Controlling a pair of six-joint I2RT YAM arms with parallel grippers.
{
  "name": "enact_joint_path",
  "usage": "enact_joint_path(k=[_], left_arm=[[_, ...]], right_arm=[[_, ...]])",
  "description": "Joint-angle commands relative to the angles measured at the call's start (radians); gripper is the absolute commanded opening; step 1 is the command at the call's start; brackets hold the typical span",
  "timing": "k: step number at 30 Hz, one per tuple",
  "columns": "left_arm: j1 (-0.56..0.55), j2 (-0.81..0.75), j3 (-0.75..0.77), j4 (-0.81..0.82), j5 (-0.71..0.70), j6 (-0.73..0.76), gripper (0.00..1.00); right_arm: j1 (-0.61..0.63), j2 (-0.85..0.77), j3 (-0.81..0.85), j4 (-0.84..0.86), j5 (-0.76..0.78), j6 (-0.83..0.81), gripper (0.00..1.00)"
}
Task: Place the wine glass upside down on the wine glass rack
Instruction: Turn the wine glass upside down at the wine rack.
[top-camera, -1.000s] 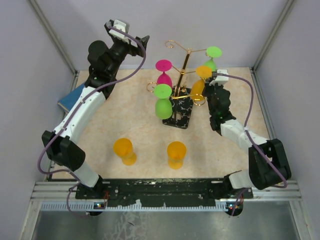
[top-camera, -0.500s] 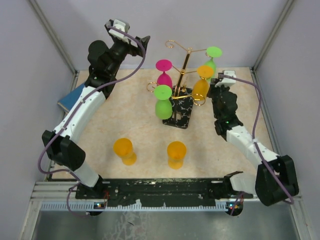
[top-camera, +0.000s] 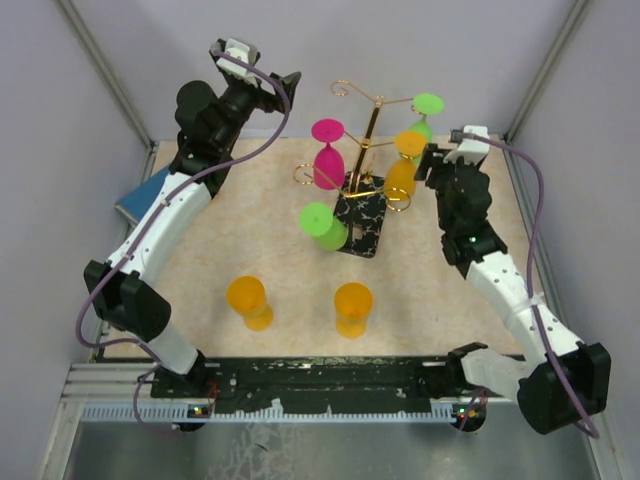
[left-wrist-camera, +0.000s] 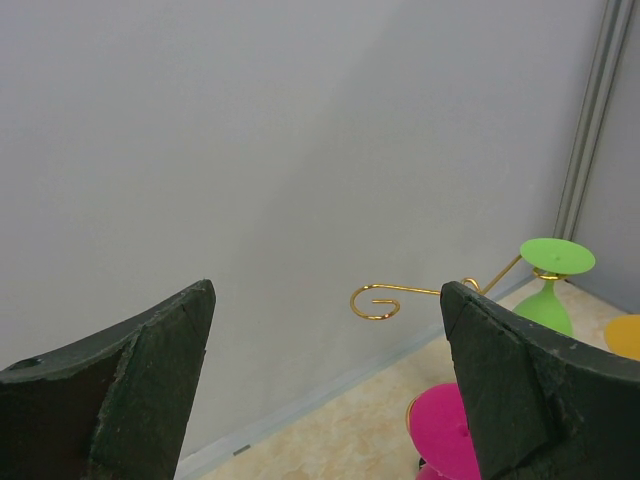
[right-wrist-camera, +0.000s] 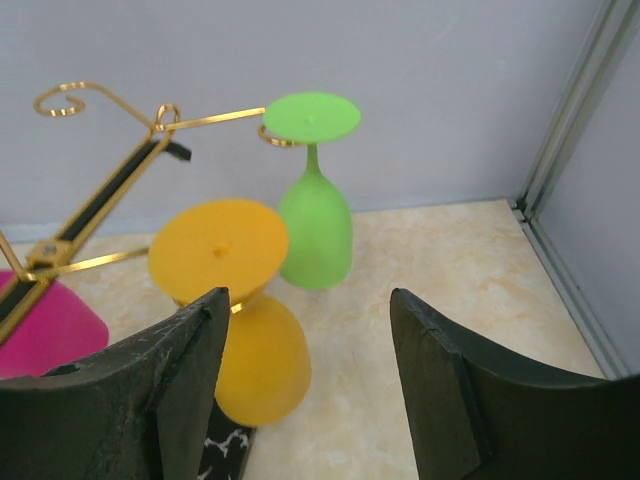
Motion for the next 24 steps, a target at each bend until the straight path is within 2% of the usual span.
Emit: enact_joint_path(k=[1, 5, 14, 24], left_arm=[[0.007, -0.016, -0.012, 0.029, 0.014, -0.016, 1.0], [0.006, -0.035, -0.042, 0.032, 0.003, -0.014, 1.0], [0.009, -0.057, -0.07, 0.037, -0.014, -0.001, 1.0], [0.007, -0.066, -0.069, 0.026, -0.005, -0.001, 1.0]], right_arm=[[0.005, 0.062, 0.205, -0.096, 0.017, 0.045, 0.67], [0.005, 0.12, 0.292, -0.135, -0.016, 0.078, 0.71], [0.003, 0.16, 0.335, -0.144, -0.023, 0.069, 0.73], [0.005, 0.32, 0.503, -0.236, -0.056, 0.079, 0.85]])
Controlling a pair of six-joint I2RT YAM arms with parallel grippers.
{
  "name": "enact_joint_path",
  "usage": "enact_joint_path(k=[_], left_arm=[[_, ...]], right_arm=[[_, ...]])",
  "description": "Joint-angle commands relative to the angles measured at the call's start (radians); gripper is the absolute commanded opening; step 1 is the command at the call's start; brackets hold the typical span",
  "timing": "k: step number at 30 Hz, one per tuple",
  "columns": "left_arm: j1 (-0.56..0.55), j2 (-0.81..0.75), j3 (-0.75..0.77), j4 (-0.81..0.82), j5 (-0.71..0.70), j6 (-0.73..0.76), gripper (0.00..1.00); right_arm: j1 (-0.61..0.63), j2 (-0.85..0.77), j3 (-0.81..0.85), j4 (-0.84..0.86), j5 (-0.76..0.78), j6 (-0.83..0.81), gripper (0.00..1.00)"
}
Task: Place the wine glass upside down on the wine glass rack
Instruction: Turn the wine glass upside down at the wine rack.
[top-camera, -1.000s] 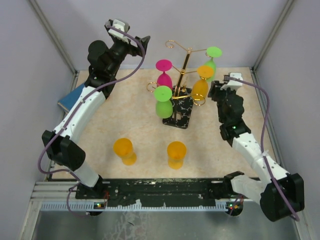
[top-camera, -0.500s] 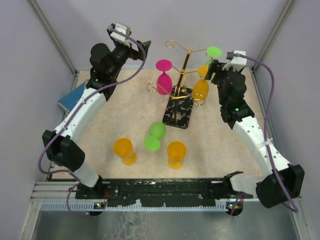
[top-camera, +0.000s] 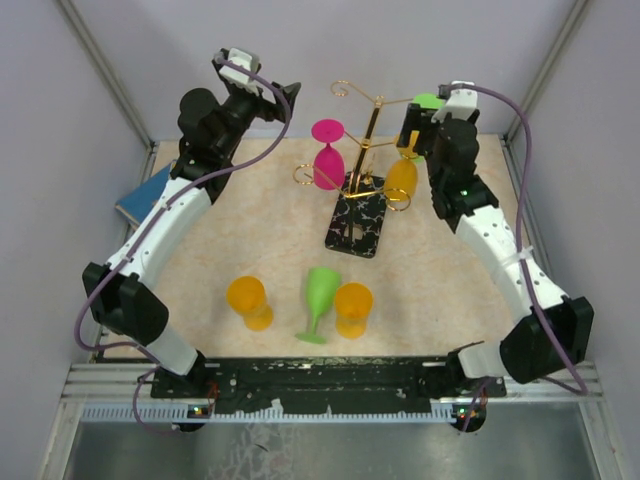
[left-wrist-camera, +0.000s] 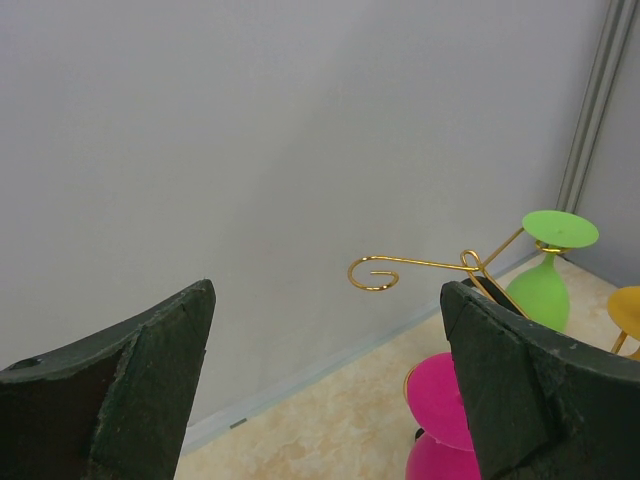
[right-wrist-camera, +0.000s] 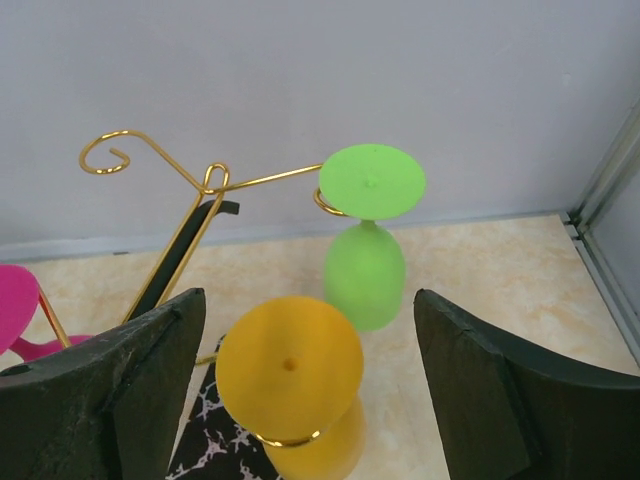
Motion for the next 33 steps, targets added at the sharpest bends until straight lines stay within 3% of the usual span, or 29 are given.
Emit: enact_joint_path(k=[1, 7, 22, 33], left_arm=[[0.008, -0.043, 0.001, 0.02, -0.002, 0.002, 1.0], [0.008, -0.053, -0.01, 0.017, -0.009, 0.017, 1.0], [0.014, -0.02, 0.008, 0.017, -0.005, 0.059, 1.0], [0.02, 0.001, 0.02, 0.02, 0.013, 0.05, 1.0]], right_arm=[[0.005, 0.071, 0.106, -0.023, -0.023, -0.001, 0.86], [0.005, 0.2, 0.256, -0.117, -0.021, -0.005, 0.95], [0.004, 0.45, 0.624, -0.506, 0.063, -0.009, 0.96], [0.003, 0.409, 0.624, -0.662, 0.119, -0.007, 0.97]])
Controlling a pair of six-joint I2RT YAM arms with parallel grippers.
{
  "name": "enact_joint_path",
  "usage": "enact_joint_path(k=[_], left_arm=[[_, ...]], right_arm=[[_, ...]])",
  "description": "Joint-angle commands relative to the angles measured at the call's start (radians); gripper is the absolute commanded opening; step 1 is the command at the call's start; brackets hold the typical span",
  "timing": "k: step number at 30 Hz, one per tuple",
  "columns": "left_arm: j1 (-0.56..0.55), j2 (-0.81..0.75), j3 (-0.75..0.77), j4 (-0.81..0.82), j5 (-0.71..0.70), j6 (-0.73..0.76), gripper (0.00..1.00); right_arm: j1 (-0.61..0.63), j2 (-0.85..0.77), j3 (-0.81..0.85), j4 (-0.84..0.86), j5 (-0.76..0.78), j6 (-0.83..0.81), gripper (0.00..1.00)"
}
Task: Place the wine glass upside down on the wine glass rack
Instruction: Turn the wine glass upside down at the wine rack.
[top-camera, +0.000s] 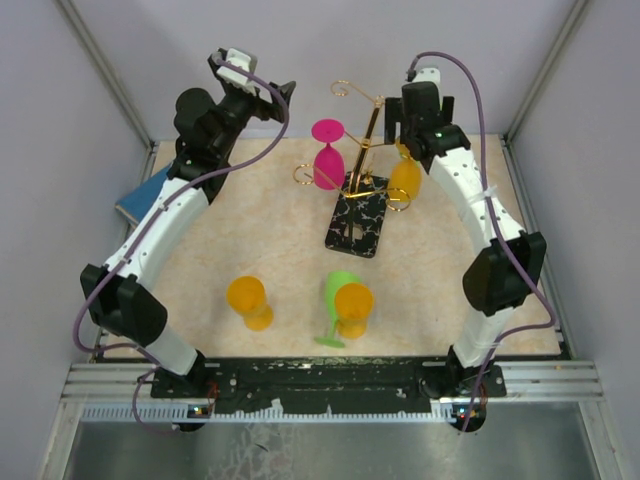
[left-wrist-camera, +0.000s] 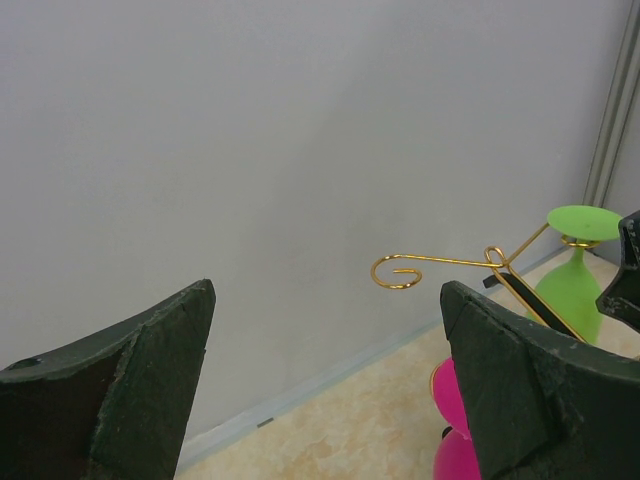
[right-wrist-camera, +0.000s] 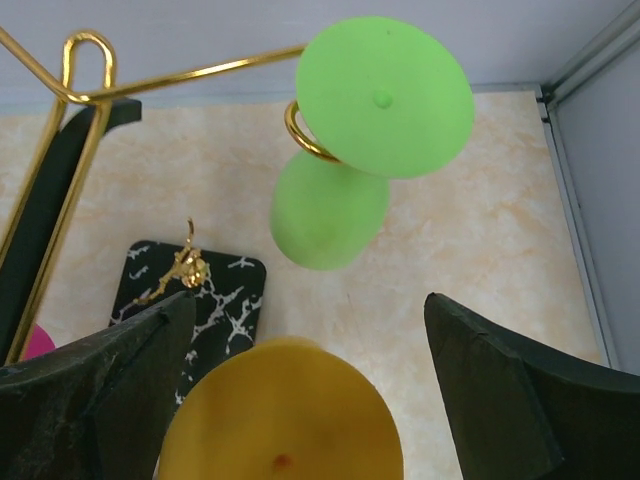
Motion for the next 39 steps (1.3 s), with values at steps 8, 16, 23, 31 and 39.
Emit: enact_joint_path(k=[8, 16, 23, 31, 39], left_arm=[[0.008, 0.02, 0.03, 0.022, 0.032, -0.019, 1.0], [0.008, 0.013, 0.028, 0.011, 0.052, -0.035, 1.0], [0.008, -0.013, 0.0, 0.007, 0.05, -0.05, 1.0], [0.008, -0.051, -0.039, 0.006, 0.046, -0.074, 1.0], [0.008, -0.09, -0.082, 0.009, 0.018, -0.07, 1.0]], right_arm=[[0.005, -0.127, -0.008, -0.115, 0.097, -0.006, 0.97], [0.004, -0.203, -0.045, -0.172, 0.093, 0.013, 0.97], [0.003, -0.259, -0.094, -0.17, 0.081, 0.022, 0.97], [0.004, -0.289, -0.104, -0.113, -0.018, 0.031, 0.97], [0.006, -0.348, -0.145, -0.089, -0.069, 0.025, 0.97]])
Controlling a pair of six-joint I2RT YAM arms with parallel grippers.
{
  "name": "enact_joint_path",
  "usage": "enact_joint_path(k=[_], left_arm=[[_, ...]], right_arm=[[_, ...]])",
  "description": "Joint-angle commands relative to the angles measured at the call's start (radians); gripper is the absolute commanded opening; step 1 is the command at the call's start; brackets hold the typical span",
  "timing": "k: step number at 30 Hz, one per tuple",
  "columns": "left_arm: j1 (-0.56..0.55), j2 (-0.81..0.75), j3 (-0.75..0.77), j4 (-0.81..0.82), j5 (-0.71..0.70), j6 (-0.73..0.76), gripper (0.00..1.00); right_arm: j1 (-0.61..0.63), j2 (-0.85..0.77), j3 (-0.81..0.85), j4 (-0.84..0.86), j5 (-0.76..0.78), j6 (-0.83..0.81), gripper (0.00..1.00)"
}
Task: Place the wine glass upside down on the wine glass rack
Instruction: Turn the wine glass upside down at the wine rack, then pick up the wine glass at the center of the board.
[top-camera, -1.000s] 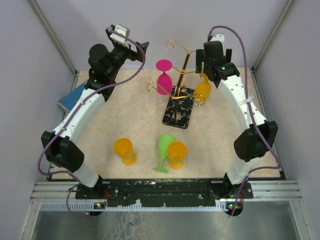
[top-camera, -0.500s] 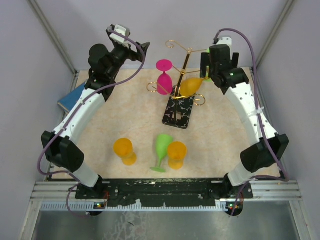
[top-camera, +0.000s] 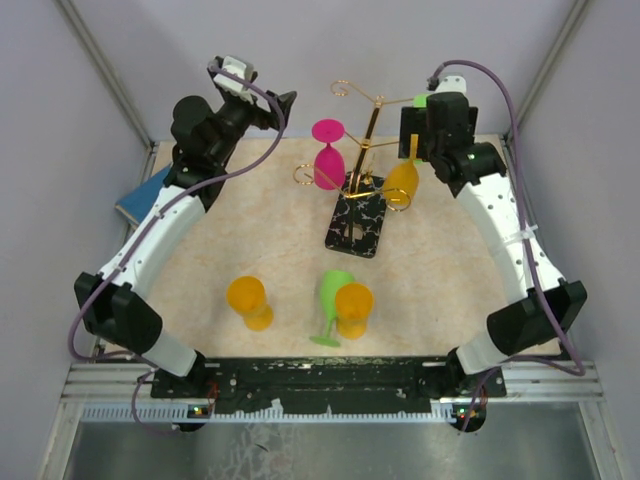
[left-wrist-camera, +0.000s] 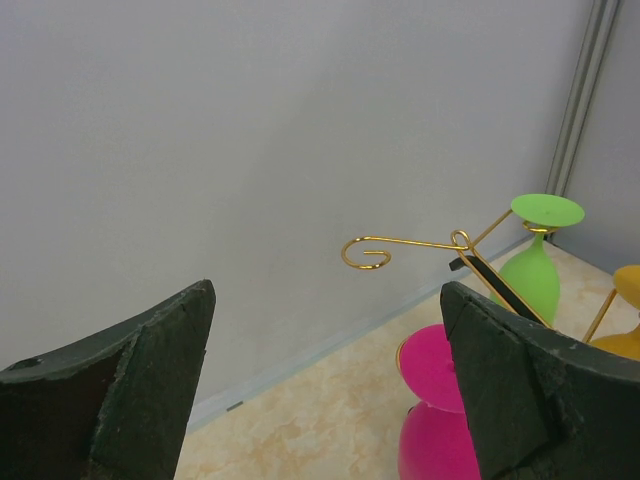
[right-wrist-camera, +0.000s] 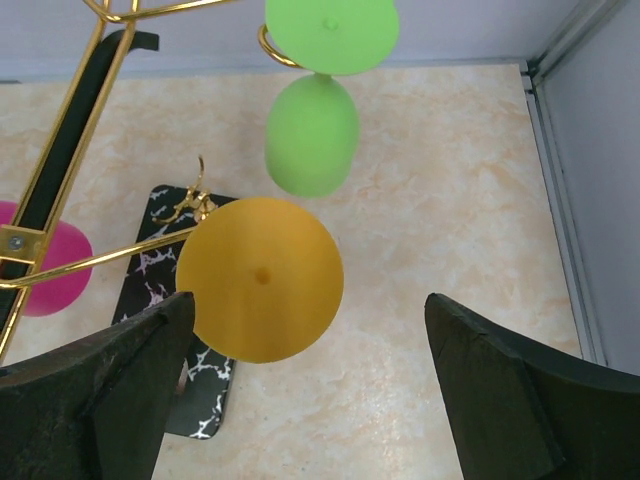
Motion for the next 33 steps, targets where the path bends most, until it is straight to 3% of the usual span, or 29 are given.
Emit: enact_joint_path(k=[1, 11, 16, 19, 24, 33], left_arm=[[0.008, -0.046, -0.013, 0.014, -0.016, -0.01, 1.0], [0.008, -0.051, -0.007, 0.007, -0.011, -0.011, 1.0], [0.009, -0.071, 0.002, -0.131, 0.07, 0.033, 1.0], [0.005, -0.141, -0.077, -0.173, 0.148, 0.08, 1.0], [0.005, -0.226, -0.131, -0.327, 0.193, 0.072, 1.0], [-0.008, -0.347, -0.141, -0.644, 0.142, 0.033, 1.0]], right_arm=[[0.001, -0.082, -0.014, 0.055, -0.038, -0.002, 0.97], [0.001, -0.128, -0.041, 0.09, -0.068, 0.021, 0.98], [0.001, -0.125, -0.032, 0.171, -0.115, 0.037, 0.97], [0.001, -0.111, -0.014, 0.219, -0.118, 0.004, 0.96], [0.002, -0.019, 0.124, 0.186, -0.123, -0.035, 0.94], [0.001, 0.045, 0.218, 0.204, -0.14, -0.062, 0.92]])
